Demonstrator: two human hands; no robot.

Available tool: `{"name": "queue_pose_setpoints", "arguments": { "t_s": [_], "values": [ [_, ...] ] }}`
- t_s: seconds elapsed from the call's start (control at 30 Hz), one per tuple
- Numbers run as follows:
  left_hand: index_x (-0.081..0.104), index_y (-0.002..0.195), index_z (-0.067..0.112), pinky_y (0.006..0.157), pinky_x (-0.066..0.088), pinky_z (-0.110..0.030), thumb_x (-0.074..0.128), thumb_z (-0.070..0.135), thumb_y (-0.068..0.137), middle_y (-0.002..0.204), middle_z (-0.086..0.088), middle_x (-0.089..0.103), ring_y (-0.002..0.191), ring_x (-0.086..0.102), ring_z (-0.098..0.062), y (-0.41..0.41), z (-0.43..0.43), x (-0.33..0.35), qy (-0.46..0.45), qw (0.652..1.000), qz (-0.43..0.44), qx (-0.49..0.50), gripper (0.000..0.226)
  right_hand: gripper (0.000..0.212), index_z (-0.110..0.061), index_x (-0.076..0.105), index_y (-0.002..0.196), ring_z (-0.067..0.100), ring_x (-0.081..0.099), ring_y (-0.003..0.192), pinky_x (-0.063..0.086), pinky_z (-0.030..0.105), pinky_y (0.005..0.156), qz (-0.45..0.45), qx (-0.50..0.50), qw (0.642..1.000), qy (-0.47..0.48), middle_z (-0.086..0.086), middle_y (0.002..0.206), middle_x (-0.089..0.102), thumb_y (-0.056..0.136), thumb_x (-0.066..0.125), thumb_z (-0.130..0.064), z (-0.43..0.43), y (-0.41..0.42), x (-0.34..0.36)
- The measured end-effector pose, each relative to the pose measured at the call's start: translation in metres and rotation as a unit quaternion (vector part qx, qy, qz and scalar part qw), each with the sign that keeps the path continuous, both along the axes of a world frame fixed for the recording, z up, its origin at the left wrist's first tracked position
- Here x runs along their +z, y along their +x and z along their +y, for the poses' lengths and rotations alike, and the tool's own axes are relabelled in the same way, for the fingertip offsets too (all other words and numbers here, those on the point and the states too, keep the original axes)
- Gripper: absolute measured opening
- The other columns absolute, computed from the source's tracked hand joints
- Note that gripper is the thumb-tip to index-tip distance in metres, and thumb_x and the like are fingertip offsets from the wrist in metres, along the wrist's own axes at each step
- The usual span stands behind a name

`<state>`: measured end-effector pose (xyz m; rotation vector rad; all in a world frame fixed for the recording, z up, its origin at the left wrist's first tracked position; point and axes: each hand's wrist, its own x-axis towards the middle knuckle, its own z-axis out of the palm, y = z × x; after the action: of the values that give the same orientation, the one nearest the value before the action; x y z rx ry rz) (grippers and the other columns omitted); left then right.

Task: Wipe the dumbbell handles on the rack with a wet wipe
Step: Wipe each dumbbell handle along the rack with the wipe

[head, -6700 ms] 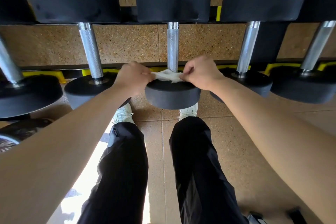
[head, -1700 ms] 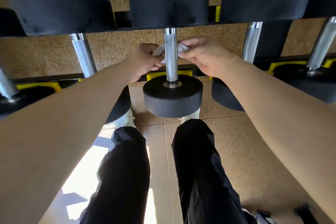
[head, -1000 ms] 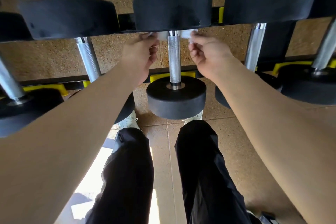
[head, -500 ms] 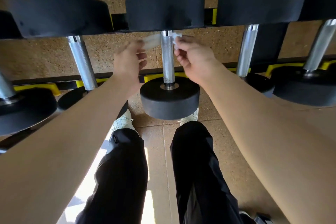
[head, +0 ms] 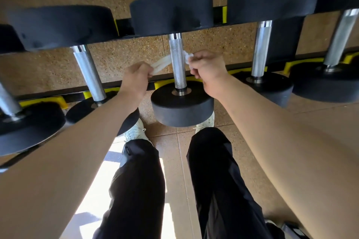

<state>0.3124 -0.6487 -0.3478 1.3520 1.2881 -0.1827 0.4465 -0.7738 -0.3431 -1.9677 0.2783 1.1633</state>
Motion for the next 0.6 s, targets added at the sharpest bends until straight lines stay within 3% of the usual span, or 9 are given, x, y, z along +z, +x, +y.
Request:
{"name": "queue_pose_setpoints", "arguments": {
  "t_s": [0.07, 0.17, 0.3, 0.4, 0.47, 0.53, 0.6],
  "values": [
    [0.056, 0.070, 0.021, 0.063, 0.038, -0.026, 0.053, 0.015, 0.097, 0.070, -0.001, 0.048, 0.067, 0.045, -0.015, 0.004, -0.005, -0.002, -0.001, 0.999, 0.010, -0.051, 0.027, 0.015, -0.019, 0.066, 0.084, 0.010, 0.057, 0.062, 0.043, 0.019, 0.048, -0.016, -0.003, 0.999, -0.034, 0.005, 0.079, 0.067, 0.091, 0.067, -0.005, -0.010, 0.010, -0.001],
    [0.061, 0.070, 0.023, 0.071, 0.039, -0.035, 0.058, 0.019, 0.093, 0.070, -0.002, 0.052, 0.076, 0.050, -0.023, 0.015, -0.008, -0.005, -0.011, 0.995, 0.011, -0.103, 0.024, 0.019, -0.017, 0.064, 0.078, 0.012, 0.055, 0.057, 0.040, 0.018, 0.044, -0.035, 0.007, 0.998, -0.055, 0.006, 0.070, 0.064, 0.089, 0.068, -0.002, -0.026, 0.020, 0.000],
    [0.058, 0.065, 0.011, 0.066, 0.034, -0.036, 0.049, 0.031, 0.078, 0.067, -0.006, 0.046, 0.069, 0.045, -0.023, -0.005, 0.004, -0.003, 0.005, 0.988, 0.039, -0.151, 0.025, 0.021, -0.018, 0.064, 0.072, 0.009, 0.058, 0.057, 0.042, 0.017, 0.048, -0.034, 0.125, 0.989, -0.075, 0.003, 0.071, 0.065, 0.085, 0.071, -0.003, -0.019, 0.003, -0.004],
    [0.062, 0.067, 0.012, 0.061, 0.028, -0.035, 0.055, 0.029, 0.085, 0.070, -0.011, 0.046, 0.067, 0.043, -0.025, -0.029, 0.014, -0.005, 0.009, 0.966, 0.079, -0.244, 0.026, 0.014, -0.015, 0.068, 0.076, 0.012, 0.063, 0.075, 0.044, 0.019, 0.059, -0.051, 0.269, 0.957, -0.091, 0.003, 0.084, 0.068, 0.085, 0.070, -0.005, -0.011, -0.003, -0.008],
    [0.068, 0.071, 0.020, 0.064, 0.035, -0.034, 0.058, 0.025, 0.088, 0.080, -0.009, 0.057, 0.076, 0.051, -0.025, -0.027, 0.013, -0.009, 0.010, 0.953, 0.074, -0.293, 0.021, 0.005, -0.009, 0.072, 0.087, 0.018, 0.065, 0.087, 0.047, 0.023, 0.065, -0.074, 0.357, 0.923, -0.122, 0.007, 0.096, 0.069, 0.089, 0.067, -0.010, -0.015, 0.004, -0.007],
    [0.070, 0.074, 0.031, 0.071, 0.043, -0.033, 0.063, 0.026, 0.088, 0.089, -0.004, 0.064, 0.087, 0.058, -0.023, -0.016, 0.008, -0.014, 0.005, 0.942, 0.053, -0.331, 0.017, 0.010, -0.005, 0.072, 0.094, 0.017, 0.064, 0.090, 0.046, 0.020, 0.063, -0.078, 0.411, 0.895, -0.155, 0.007, 0.102, 0.068, 0.092, 0.066, -0.013, -0.027, 0.015, -0.006],
    [0.069, 0.075, 0.031, 0.070, 0.041, -0.031, 0.065, 0.025, 0.089, 0.085, 0.002, 0.065, 0.088, 0.059, -0.021, -0.008, 0.001, -0.017, 0.001, 0.938, 0.034, -0.345, 0.016, 0.006, -0.008, 0.072, 0.093, 0.014, 0.061, 0.089, 0.038, 0.014, 0.060, -0.082, 0.424, 0.886, -0.170, 0.003, 0.103, 0.066, 0.090, 0.069, -0.013, -0.036, 0.024, -0.003]
  ]
}}
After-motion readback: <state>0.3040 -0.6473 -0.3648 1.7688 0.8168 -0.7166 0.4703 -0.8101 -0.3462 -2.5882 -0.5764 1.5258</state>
